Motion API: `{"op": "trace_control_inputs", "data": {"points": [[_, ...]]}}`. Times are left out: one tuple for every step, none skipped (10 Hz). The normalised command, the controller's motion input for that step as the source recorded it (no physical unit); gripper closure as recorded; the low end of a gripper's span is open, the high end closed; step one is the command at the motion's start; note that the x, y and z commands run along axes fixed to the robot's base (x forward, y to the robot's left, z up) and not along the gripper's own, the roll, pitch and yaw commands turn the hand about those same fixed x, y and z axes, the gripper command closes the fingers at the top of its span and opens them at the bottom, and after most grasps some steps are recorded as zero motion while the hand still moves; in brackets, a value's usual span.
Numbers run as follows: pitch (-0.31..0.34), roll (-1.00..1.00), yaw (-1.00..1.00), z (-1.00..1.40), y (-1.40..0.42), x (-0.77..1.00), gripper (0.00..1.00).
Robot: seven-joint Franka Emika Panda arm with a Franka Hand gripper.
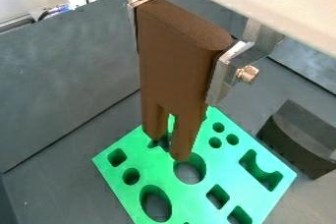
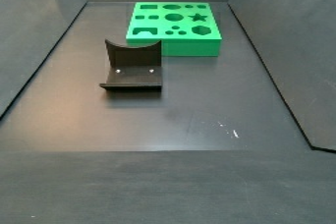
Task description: Insert the square-circle object.
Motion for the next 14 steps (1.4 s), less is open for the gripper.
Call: {"op": "trace_control_inputs", "data": {"points": [[-0.030,0.13,-0.15,-1.00,-0.69,-0.46,1.00],[-0.089,0.25,-0.09,-0.86,-0.73,-0.35,1.00],[-0.060,0.35,-0.11,-0.61,-0.54,-0.36,1.00],[0.000,0.31,-0.17,-0.74,-0.37,0.00,1.00],[0.000,0.17,-0.10,-0.81,-0.07,0.05,1.00],[0.000,0.14,-0.07,-0.79,-0.07,0.09,1.00],[0.000,0.08,-0.09,-0.76,0.00,0.13,1.00],[0.000,0.05,-0.06,-0.64,0.00,0.07,1.00],[0.000,0.01,-0.06,-0.57,0.00,0.01,1.00],[0.000,0.00,-0.02,-0.47,0.05,0.00,1.00],[0.000,0.00,-0.02,-0.42,0.09,-0.08,1.00],[-0.001,0.00,-0.03,-0.47,0.05,-0.14,1.00],[0.000,0.00,-0.01,-0.47,0.11,-0.14,1.00],[0.001,0.00,0.00,-0.31,0.25,-0.04,1.00]]}}
